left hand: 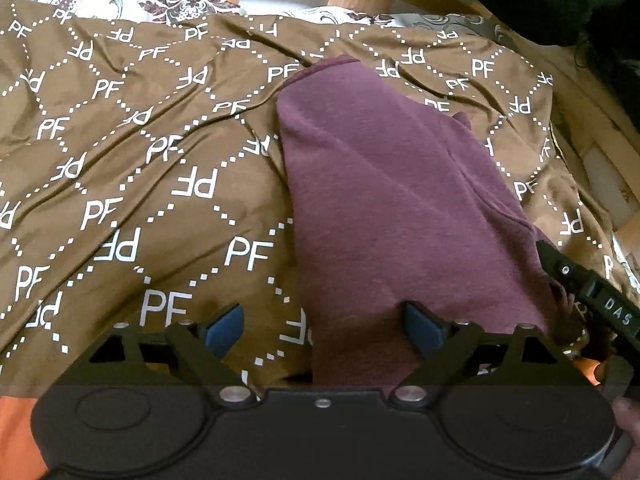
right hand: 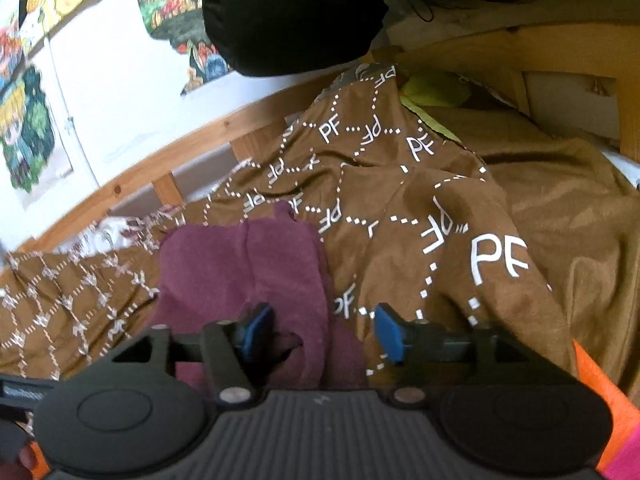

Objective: Fold small clothes
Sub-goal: 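Open both grippers and release the folded shirt bundle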

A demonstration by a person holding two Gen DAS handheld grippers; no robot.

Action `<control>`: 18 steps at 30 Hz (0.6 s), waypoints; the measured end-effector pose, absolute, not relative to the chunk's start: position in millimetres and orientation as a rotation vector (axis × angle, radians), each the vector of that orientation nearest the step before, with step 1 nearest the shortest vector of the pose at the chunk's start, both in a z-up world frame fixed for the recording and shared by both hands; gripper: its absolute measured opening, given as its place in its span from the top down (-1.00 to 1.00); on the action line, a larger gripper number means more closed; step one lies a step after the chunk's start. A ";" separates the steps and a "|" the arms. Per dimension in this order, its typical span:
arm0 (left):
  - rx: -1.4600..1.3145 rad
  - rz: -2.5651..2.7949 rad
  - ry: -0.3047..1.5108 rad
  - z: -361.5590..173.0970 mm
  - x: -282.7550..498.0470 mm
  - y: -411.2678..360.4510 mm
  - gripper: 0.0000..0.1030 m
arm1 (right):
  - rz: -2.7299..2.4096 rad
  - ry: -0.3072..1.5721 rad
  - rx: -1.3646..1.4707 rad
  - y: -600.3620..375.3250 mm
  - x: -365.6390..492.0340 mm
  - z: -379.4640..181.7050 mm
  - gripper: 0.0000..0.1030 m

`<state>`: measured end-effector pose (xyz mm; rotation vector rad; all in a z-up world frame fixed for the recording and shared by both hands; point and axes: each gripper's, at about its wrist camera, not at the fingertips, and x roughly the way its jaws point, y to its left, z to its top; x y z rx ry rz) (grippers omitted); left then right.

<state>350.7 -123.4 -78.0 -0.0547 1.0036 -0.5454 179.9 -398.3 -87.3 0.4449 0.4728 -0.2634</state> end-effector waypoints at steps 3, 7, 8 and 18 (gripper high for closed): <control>-0.034 -0.528 0.997 -75.9 350.6 -125.0 -0.86 | -0.300 0.518 0.380 -394.0 184.7 -90.1 -0.49; -0.029 -0.527 0.997 -73.9 352.1 -122.6 -0.98 | -0.347 0.553 0.281 -387.2 188.2 -91.6 -0.76; -0.038 -0.534 1.002 -74.1 352.2 -121.1 -0.98 | -0.353 0.560 0.269 -386.2 189.3 -91.8 -0.78; -0.022 -0.547 1.015 -74.1 345.3 -113.2 -0.99 | -0.303 0.533 0.299 -381.0 168.6 -71.8 -0.99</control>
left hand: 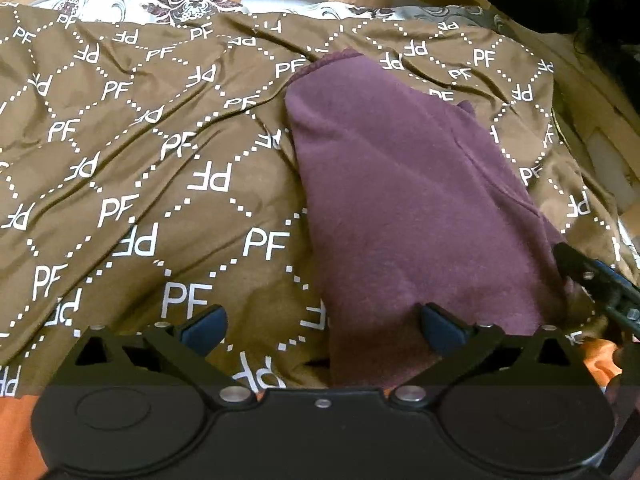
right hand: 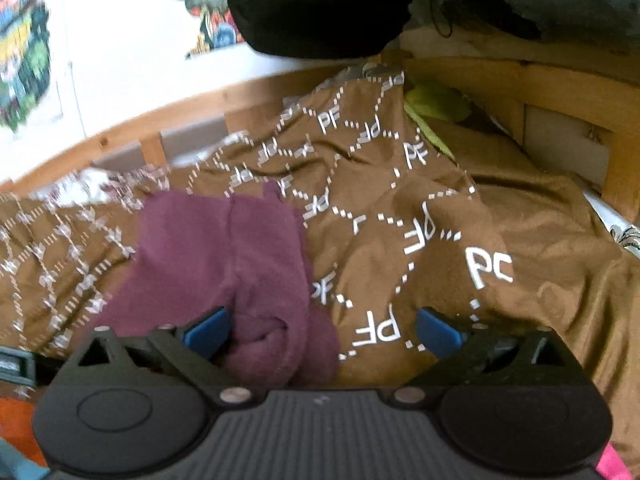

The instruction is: Fold small clothes

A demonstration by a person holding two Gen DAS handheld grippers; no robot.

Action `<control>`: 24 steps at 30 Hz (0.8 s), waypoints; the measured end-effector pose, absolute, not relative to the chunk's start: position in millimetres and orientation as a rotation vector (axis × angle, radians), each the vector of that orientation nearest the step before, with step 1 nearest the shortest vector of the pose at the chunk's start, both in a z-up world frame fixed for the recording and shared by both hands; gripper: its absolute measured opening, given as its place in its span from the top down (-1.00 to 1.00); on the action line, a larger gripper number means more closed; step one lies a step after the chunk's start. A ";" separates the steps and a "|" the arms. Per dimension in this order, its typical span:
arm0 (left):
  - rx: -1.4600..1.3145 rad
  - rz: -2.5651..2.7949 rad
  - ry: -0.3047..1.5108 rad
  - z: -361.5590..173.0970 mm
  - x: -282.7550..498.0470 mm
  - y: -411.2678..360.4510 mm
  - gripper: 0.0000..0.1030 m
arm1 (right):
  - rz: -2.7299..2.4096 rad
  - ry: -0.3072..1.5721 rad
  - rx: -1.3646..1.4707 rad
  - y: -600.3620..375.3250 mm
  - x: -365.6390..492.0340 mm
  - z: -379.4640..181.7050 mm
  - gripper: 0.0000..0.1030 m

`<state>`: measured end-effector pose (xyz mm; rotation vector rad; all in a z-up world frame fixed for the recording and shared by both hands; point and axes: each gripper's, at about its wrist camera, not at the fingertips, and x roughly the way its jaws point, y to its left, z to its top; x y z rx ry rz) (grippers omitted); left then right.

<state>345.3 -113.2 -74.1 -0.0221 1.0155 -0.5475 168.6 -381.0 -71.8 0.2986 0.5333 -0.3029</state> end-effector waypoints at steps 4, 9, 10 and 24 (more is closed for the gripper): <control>-0.073 -0.567 1.032 -67.2 341.0 -103.2 -0.99 | -0.259 0.502 0.336 -383.3 149.8 -56.0 -0.99; -0.058 -0.585 1.048 -58.1 325.2 -94.7 -0.99 | -0.254 0.495 0.377 -380.1 116.5 -40.4 -0.99; -0.049 -0.579 1.050 -54.4 320.8 -91.9 -0.99 | -0.254 0.507 0.385 -378.1 110.9 -37.6 -0.99; 0.055 -0.675 0.930 11.2 288.0 -64.1 -0.99 | -0.082 0.589 0.412 -377.5 119.5 16.3 -0.99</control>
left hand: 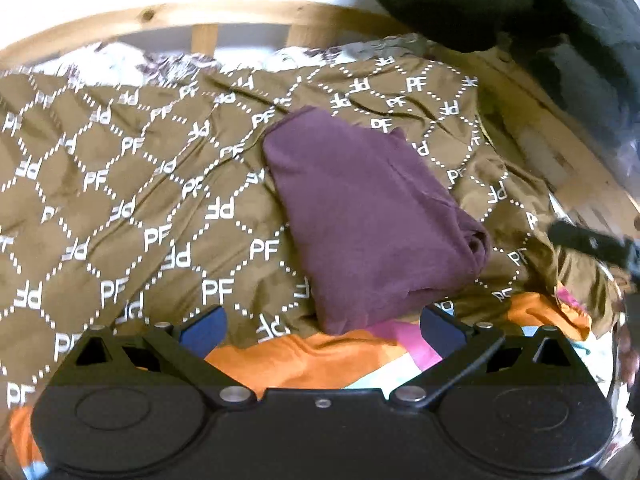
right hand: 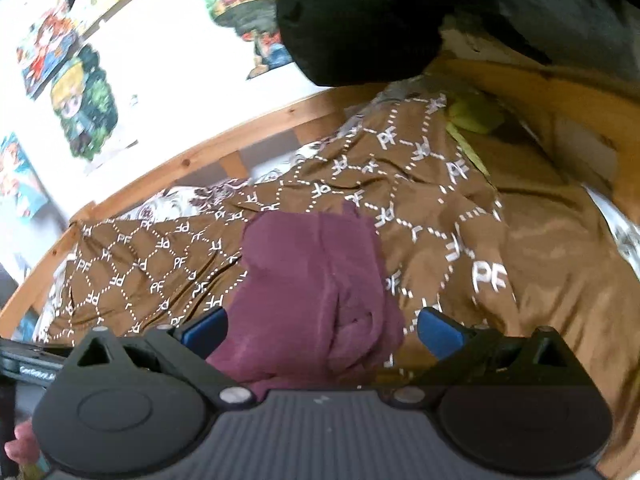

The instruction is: Fold small clothes

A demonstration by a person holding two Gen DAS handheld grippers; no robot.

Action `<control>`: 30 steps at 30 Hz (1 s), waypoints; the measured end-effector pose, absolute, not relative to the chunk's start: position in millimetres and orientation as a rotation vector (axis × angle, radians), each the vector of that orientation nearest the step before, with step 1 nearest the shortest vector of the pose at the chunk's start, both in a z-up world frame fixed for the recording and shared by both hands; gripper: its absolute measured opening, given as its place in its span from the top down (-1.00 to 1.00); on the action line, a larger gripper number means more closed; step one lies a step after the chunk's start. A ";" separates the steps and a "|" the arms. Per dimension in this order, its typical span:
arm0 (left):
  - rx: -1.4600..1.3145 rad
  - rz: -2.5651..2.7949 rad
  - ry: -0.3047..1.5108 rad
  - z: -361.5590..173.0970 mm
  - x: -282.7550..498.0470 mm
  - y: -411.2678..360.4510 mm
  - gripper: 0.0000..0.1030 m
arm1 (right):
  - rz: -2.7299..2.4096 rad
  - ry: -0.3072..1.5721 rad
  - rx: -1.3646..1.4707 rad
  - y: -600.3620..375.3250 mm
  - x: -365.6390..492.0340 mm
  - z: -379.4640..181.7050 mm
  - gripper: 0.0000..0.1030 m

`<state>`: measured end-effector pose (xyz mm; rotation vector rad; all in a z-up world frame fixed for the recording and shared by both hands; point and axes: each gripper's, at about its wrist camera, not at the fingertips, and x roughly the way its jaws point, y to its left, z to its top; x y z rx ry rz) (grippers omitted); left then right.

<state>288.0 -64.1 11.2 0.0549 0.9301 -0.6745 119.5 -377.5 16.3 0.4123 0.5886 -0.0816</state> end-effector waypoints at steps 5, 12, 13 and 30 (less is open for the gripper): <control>0.067 -0.733 0.912 -2.0 301.8 -76.3 -0.99 | -0.011 0.575 0.403 -388.9 147.6 10.1 -0.99; 0.030 -0.793 0.857 -28.9 335.6 -91.9 -0.99 | 0.085 0.515 0.383 -411.2 209.7 -12.4 -0.99; 0.032 -0.796 0.847 -32.5 339.8 -93.9 -0.99 | 0.091 0.517 0.387 -414.5 219.2 -16.9 -0.99; -0.143 -0.997 0.994 -96.1 389.2 -109.7 -0.99 | 0.146 0.660 0.386 -450.3 336.4 -85.3 -0.83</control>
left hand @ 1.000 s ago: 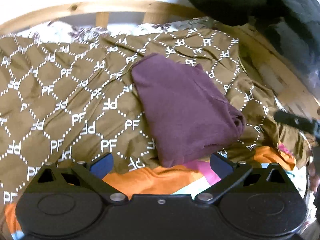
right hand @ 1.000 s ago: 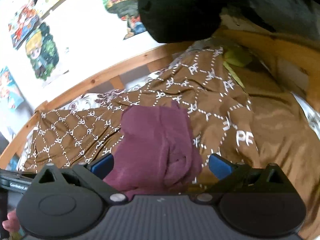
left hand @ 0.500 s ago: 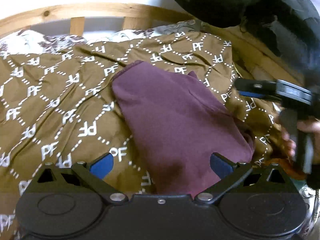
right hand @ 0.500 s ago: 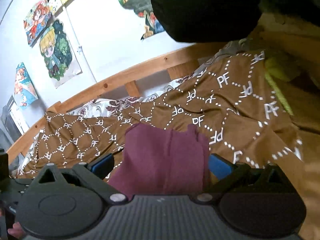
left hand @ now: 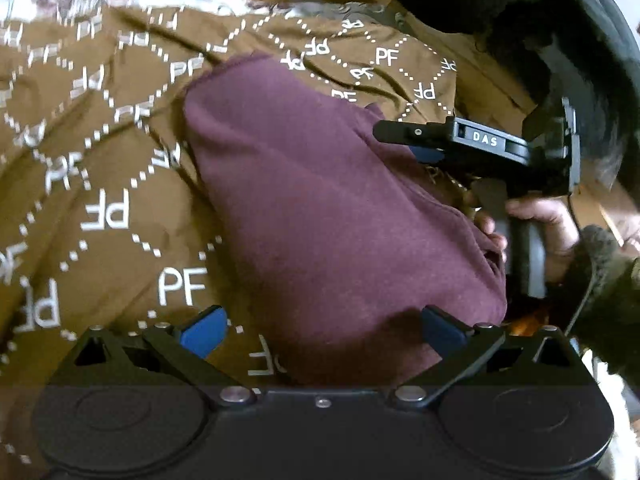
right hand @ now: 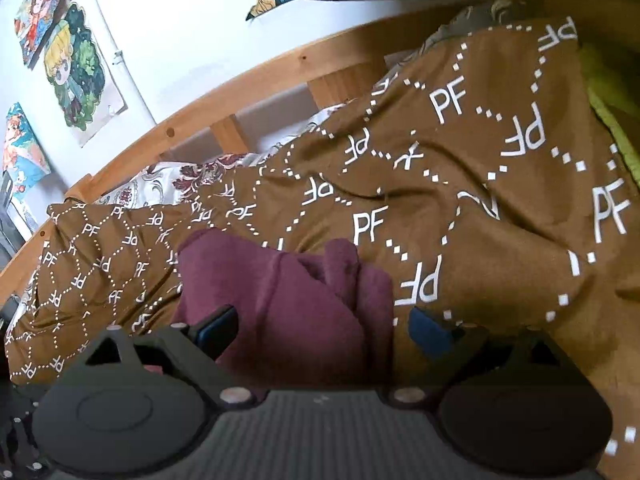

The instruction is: Fold small clothes

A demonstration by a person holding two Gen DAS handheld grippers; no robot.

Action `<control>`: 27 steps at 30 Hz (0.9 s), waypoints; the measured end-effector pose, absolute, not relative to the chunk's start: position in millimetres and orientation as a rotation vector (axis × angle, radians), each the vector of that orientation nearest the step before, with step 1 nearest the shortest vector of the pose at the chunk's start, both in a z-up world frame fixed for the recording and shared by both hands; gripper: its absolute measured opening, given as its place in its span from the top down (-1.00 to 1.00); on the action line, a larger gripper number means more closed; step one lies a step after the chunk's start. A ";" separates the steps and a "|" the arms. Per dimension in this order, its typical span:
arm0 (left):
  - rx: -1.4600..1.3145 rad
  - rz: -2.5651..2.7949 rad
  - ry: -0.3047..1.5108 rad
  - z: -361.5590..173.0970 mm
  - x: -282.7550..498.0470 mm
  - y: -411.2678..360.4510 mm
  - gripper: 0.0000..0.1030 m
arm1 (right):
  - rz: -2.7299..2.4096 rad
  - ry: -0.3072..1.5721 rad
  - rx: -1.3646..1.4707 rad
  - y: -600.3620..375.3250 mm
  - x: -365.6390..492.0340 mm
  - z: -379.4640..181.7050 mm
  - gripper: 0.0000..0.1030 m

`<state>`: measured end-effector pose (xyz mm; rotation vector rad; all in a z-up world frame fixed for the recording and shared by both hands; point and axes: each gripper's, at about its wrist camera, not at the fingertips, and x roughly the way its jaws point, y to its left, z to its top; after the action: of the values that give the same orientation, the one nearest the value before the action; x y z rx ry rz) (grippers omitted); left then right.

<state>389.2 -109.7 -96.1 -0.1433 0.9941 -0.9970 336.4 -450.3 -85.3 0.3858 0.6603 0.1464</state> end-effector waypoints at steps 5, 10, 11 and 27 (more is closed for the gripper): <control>-0.175 -1.009 1.029 -105.5 394.5 -113.7 -0.99 | 0.133 0.682 0.352 -445.9 345.8 -91.3 -0.67; -0.177 -1.012 1.055 -109.7 398.4 -117.2 -0.99 | 0.118 0.666 0.318 -444.9 341.5 -94.8 -0.54; -0.179 -1.013 1.057 -109.9 399.2 -117.5 -0.99 | 0.119 0.664 0.315 -444.8 340.7 -94.9 -0.54; -0.191 -1.015 1.064 -112.7 401.6 -118.5 -0.99 | 0.123 0.648 0.290 -442.0 340.5 -97.0 -0.56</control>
<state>401.6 -118.5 -112.7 -0.1913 1.0635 -1.0146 340.5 -442.0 -97.0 0.2901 0.6475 0.1229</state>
